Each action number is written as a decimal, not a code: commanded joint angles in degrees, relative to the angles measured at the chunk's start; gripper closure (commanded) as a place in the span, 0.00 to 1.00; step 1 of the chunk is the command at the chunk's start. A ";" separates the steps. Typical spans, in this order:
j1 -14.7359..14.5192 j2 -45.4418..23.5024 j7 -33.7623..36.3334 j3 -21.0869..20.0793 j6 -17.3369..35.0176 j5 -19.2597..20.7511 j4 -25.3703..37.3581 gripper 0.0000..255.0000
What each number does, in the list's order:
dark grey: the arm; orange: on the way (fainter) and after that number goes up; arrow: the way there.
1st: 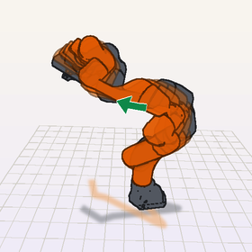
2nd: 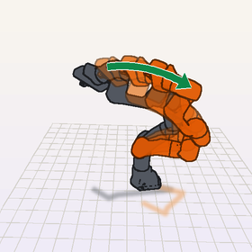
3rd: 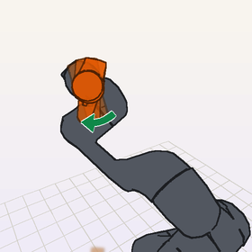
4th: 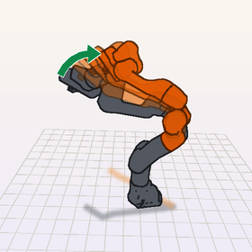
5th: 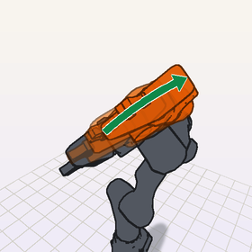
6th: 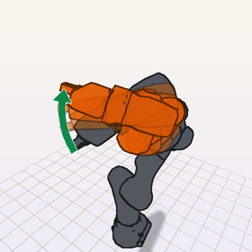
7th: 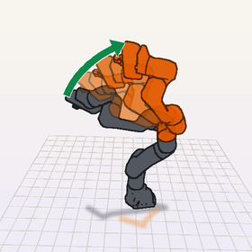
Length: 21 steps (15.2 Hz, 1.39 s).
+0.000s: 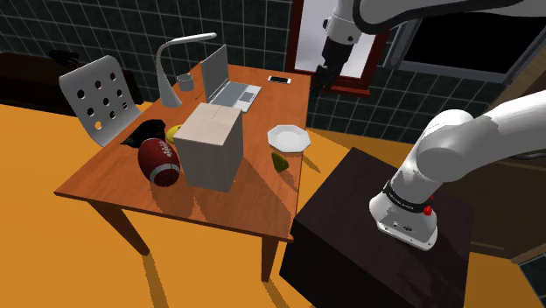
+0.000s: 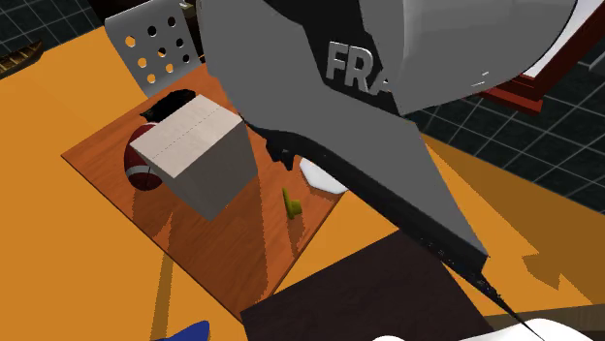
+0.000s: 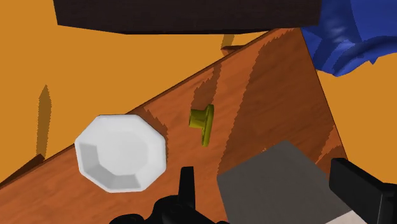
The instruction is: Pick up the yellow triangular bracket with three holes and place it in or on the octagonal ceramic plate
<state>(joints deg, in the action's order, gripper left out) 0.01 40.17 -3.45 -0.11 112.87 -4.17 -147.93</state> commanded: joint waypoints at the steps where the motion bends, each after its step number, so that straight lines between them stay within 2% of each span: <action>1: 0.04 -2.18 1.39 -1.03 4.97 -0.18 -2.55 0.00; 7: 0.36 -10.76 5.70 -4.04 19.43 -0.30 -8.15 0.00; 14: 2.09 -26.27 12.57 -7.90 37.12 2.12 -10.20 0.00; 16: 3.15 -31.54 15.64 -9.06 41.97 4.39 -9.83 0.00; 18: 4.40 -37.06 19.86 -9.97 46.52 8.27 -9.01 0.00; 21: 5.10 -45.63 29.27 -9.16 52.37 18.14 -6.78 0.00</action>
<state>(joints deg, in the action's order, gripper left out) 4.75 -1.97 22.38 -9.80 162.96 10.00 -155.85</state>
